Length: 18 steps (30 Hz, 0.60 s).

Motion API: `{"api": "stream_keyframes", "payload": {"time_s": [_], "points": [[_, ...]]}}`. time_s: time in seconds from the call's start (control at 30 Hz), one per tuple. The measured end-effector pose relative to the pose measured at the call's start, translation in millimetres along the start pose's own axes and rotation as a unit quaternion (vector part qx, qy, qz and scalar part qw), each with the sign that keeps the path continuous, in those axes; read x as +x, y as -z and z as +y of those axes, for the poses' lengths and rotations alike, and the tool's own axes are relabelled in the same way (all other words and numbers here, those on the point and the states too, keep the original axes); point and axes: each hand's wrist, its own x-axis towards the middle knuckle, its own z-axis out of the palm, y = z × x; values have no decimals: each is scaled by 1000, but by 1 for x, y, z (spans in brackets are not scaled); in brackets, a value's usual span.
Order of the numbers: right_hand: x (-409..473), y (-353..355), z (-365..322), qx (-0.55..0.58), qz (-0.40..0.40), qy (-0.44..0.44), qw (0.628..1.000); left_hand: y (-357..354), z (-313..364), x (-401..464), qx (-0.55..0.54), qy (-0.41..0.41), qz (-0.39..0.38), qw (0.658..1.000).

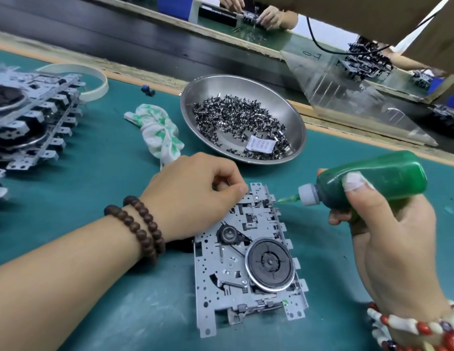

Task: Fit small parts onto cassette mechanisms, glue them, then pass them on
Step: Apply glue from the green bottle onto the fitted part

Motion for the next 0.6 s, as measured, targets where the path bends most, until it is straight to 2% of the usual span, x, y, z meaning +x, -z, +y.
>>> {"api": "stream_keyframes", "payload": {"time_s": [0.23,0.6], "points": [[0,-1,-2,-11,-13,12,1000,0,-1,1,-1,-2,2,1000],[1,-2,-1,-38,10,-5,999,-1,-2,1,-5,-2,1,1000]]}}
